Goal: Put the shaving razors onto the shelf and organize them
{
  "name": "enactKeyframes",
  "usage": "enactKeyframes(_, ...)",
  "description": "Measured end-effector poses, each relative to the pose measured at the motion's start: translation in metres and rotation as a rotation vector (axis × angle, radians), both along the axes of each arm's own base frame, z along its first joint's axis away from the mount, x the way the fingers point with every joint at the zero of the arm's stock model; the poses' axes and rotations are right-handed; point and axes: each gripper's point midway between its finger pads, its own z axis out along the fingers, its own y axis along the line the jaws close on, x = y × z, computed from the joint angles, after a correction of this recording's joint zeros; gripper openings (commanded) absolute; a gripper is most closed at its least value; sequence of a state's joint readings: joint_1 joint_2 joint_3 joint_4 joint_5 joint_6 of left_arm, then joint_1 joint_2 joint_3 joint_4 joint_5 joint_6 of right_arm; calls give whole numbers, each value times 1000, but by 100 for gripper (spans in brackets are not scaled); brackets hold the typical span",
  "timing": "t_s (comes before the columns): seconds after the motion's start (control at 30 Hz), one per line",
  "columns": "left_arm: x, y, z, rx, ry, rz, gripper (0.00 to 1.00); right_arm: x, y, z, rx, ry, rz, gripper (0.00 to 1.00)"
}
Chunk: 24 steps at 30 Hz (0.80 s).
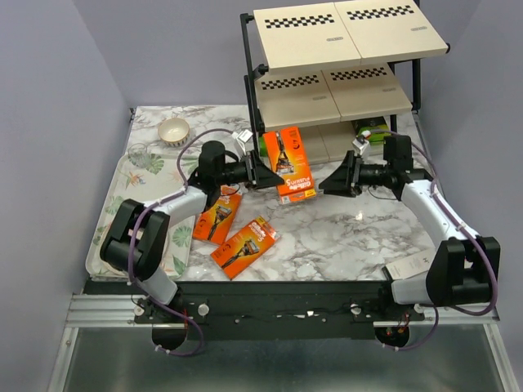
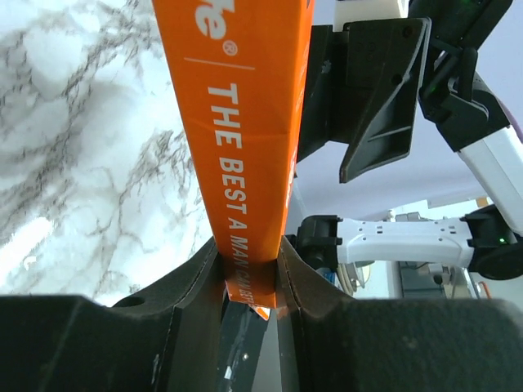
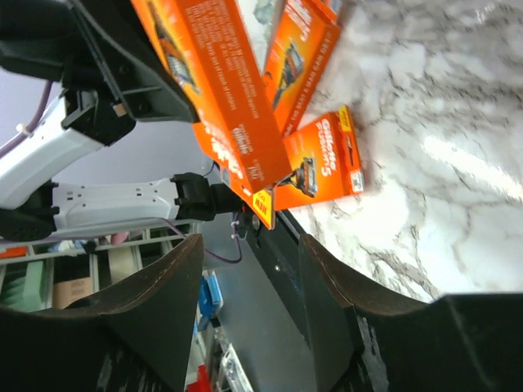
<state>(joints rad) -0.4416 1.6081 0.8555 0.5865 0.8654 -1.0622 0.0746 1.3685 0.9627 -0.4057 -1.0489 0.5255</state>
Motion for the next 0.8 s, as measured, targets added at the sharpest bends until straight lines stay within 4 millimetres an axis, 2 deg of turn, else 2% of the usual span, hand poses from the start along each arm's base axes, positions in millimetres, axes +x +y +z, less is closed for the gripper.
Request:
enactKeyframes(0.07, 8, 3, 10, -11, -15, -8, 35, 4, 1, 14, 12, -44, 14, 59)
enactKeyframes(0.17, 24, -4, 31, -37, -65, -27, 35, 11, 3, 33, 21, -112, 30, 58)
enactKeyframes(0.27, 40, -12, 49, -60, -107, -39, 35, 13, 3, 40, 28, -149, 47, 54)
enactKeyframes(0.33, 49, -14, 57, -69, -123, -39, 36, 12, 4, 39, 29, -154, 57, 45)
enactKeyframes(0.5, 80, -8, 60, -64, -110, -8, 38, 15, 3, 35, 23, -187, 63, 33)
enactKeyframes(0.67, 111, 8, 55, -41, -75, 45, 40, 27, 6, 24, 0, -209, 36, 28)
enactKeyframes(0.8, 117, 7, 59, -30, -66, 47, 41, 43, 16, 18, -17, -232, 32, 27)
